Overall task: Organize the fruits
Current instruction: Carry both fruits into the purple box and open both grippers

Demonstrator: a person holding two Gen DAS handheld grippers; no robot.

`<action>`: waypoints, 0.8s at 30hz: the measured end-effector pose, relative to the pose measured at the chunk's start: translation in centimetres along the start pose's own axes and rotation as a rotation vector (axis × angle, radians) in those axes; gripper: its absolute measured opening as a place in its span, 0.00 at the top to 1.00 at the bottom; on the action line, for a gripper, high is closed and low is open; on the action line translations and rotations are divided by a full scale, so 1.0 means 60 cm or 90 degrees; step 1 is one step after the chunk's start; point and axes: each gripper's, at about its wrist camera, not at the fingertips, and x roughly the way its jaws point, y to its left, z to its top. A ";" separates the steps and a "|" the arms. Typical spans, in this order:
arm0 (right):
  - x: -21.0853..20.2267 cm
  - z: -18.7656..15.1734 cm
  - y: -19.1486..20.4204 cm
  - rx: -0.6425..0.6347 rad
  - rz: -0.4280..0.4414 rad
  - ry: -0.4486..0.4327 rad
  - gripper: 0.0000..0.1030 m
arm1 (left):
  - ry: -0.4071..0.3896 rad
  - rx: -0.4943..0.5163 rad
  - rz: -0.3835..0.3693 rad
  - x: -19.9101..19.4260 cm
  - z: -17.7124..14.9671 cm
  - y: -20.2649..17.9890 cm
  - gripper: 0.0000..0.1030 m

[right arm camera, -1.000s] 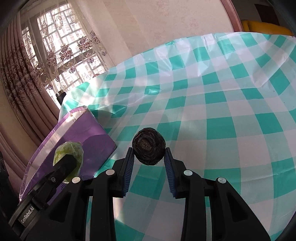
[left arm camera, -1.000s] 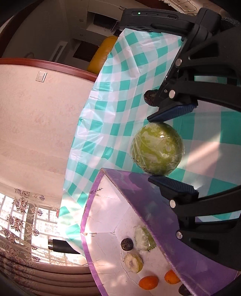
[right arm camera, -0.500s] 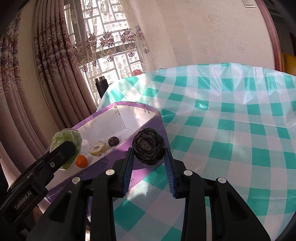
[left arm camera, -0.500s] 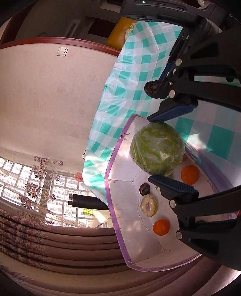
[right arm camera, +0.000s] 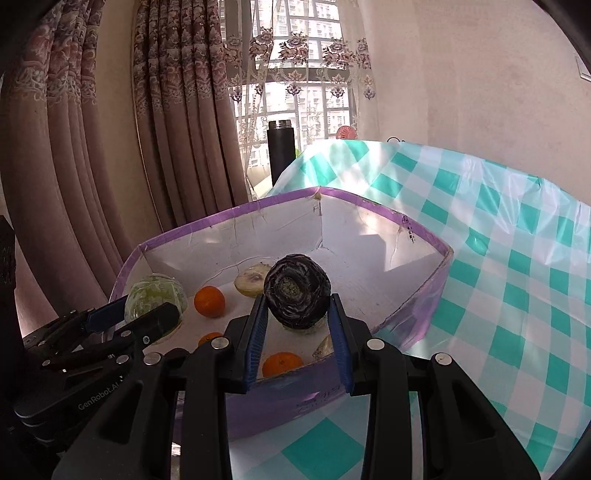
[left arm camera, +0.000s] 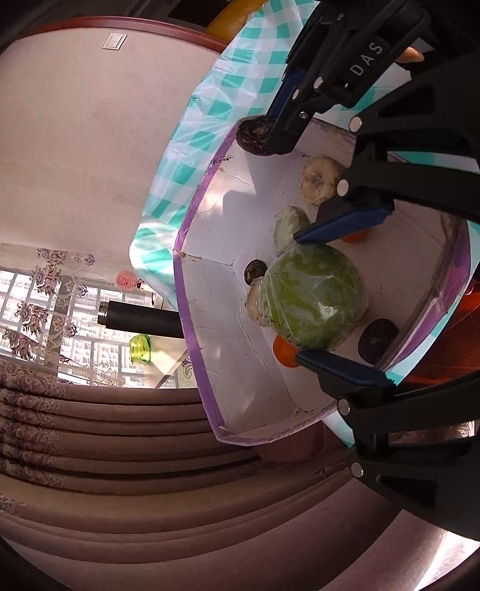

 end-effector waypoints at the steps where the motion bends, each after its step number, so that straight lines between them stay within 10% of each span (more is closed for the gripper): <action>1: 0.007 0.000 0.008 -0.010 -0.001 0.011 0.67 | -0.002 0.009 0.004 0.000 0.000 -0.001 0.43; 24: 0.157 0.018 0.052 -0.171 -0.137 0.227 0.67 | 0.131 0.192 0.128 0.081 0.027 -0.012 0.42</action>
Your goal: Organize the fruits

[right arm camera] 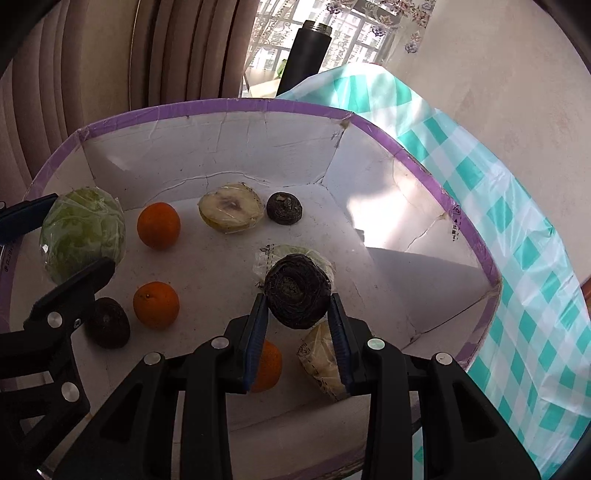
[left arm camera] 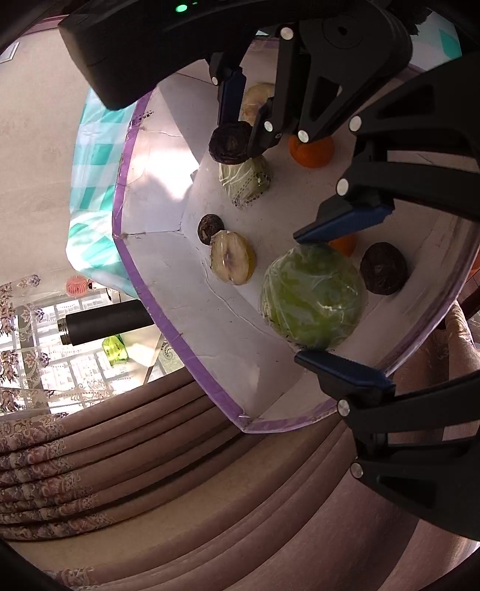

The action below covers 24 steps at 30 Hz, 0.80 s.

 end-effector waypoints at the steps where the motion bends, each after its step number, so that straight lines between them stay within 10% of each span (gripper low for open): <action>1: 0.002 0.004 -0.001 0.004 0.003 0.010 0.67 | 0.007 0.007 0.007 0.004 0.002 -0.001 0.42; 11: 0.005 0.003 -0.004 -0.001 0.010 0.035 0.65 | 0.017 0.000 0.001 0.008 0.005 0.011 0.39; 18: 0.004 -0.004 0.001 -0.013 -0.007 0.034 0.47 | -0.007 -0.019 -0.024 0.000 0.006 0.015 0.28; 24: -0.001 -0.002 -0.009 0.012 -0.018 0.039 0.23 | -0.024 -0.027 0.056 -0.009 0.016 0.029 0.02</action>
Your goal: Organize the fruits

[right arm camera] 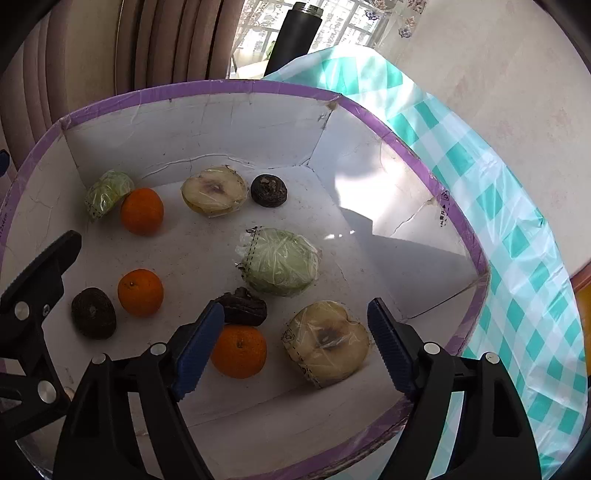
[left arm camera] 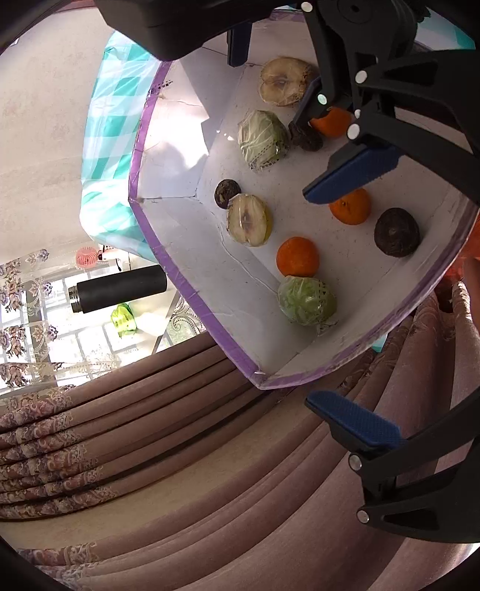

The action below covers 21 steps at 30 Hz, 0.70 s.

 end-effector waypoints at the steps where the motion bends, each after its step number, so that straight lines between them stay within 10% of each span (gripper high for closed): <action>1: 0.000 0.002 -0.002 0.003 0.001 0.004 0.22 | 0.007 -0.005 -0.015 0.003 0.003 0.004 0.02; 21: -0.009 0.006 -0.016 0.026 0.038 0.018 0.17 | 0.071 -0.037 -0.071 0.018 0.024 0.023 0.02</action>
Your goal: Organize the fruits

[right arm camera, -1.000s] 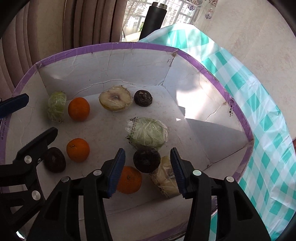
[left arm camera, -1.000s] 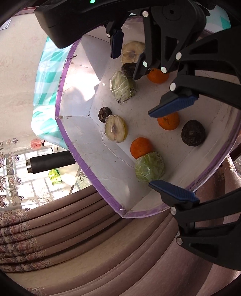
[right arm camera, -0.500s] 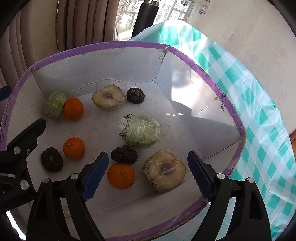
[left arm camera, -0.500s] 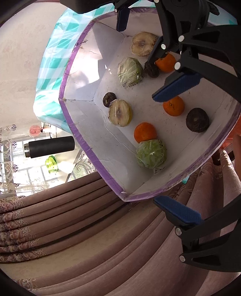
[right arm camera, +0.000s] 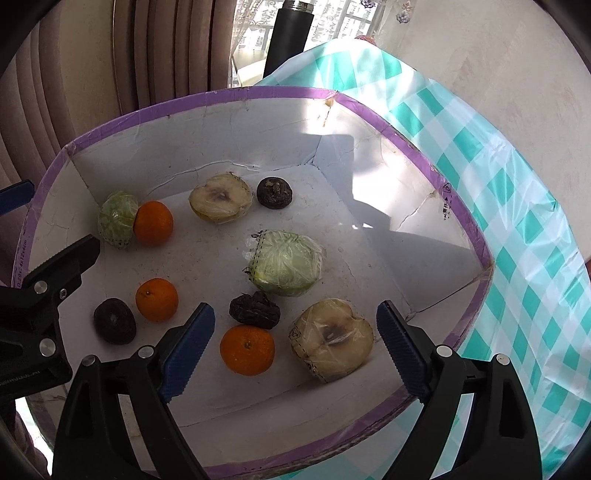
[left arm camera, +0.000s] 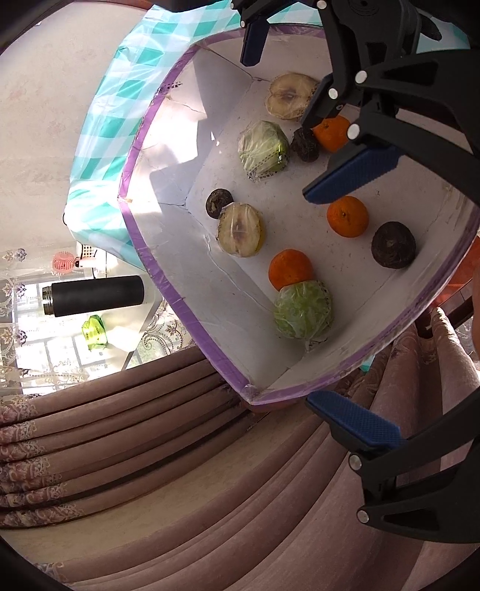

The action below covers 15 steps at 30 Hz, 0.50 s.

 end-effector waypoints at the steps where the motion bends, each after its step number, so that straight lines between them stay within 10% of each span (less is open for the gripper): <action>1: 0.000 0.000 -0.001 0.001 0.000 -0.001 0.17 | -0.007 0.001 -0.003 -0.007 0.002 -0.002 0.02; 8: -0.005 -0.001 -0.014 0.020 -0.002 -0.002 0.17 | 0.005 0.014 -0.058 0.000 0.027 -0.027 0.02; 15: 0.007 0.012 -0.018 0.010 -0.002 0.044 0.17 | 0.147 0.017 -0.087 0.060 0.048 -0.042 0.02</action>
